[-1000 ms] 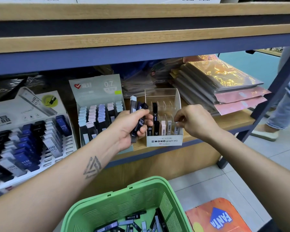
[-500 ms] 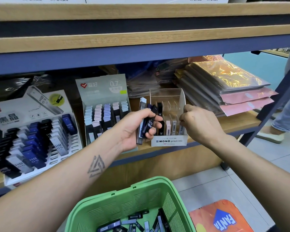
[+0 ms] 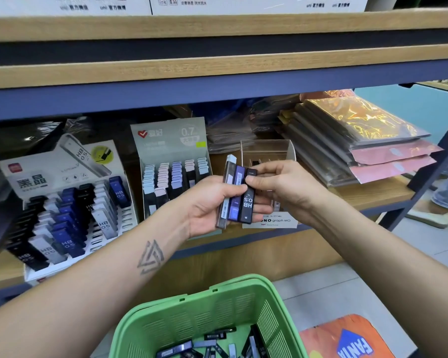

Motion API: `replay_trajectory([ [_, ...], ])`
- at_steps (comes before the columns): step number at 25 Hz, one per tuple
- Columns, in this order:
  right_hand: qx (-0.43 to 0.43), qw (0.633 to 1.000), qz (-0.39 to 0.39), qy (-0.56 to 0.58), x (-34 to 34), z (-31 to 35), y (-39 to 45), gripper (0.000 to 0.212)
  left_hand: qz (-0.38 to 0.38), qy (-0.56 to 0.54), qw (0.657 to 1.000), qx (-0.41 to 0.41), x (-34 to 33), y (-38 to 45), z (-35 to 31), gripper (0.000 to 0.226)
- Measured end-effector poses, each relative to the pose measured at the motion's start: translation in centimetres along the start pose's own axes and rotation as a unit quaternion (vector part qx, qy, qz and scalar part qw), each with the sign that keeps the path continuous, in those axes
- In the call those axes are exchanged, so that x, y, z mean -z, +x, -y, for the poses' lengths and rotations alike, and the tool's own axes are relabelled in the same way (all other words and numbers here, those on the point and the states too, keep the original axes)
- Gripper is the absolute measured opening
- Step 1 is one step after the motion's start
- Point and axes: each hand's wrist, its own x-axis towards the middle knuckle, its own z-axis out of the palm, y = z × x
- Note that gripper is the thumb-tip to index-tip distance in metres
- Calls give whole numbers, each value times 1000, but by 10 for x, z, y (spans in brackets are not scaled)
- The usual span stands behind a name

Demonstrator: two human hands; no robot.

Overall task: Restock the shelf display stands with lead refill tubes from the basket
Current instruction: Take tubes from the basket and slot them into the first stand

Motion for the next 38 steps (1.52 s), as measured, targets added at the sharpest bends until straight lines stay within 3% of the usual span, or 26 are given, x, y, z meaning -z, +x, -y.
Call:
replay_trajectory([
  [6, 33, 991, -37, 126, -11, 12, 5, 20, -55, 64, 996, -17, 10, -3, -5, 28],
  [11, 66, 993, -44, 84, -23, 18, 7, 16, -77, 79, 994, -27, 14, -11, -9, 23],
  [15, 49, 994, 10, 101, -29, 25, 4, 25, -80, 33, 996, -19, 22, -15, -17, 18],
  [18, 66, 993, 66, 76, -35, 26, 2, 35, -116, 11, 991, -60, 31, -20, -26, 23],
  [21, 78, 995, 64, 7, -44, 24, 2, 31, -185, 63, 974, -118, 42, -27, -32, 20],
  [24, 76, 995, 40, 51, -51, 23, 6, 33, -226, 52, 963, -136, 55, -36, -39, 10],
  [27, 67, 989, 25, 130, -59, 23, 10, 28, -246, 25, 960, -128, 69, -47, -51, 10],
  [31, 82, 985, 10, 155, -89, 28, 17, 15, -259, 44, 962, -77, 90, -69, -64, 5],
  [35, 139, 990, -5, 30, -122, 43, 21, 15, -332, 23, 939, -85, 121, -98, -80, 12],
  [38, 187, 971, -5, -150, -154, 54, 27, 16, -336, -38, 937, -88, 141, -125, -86, 20],
])
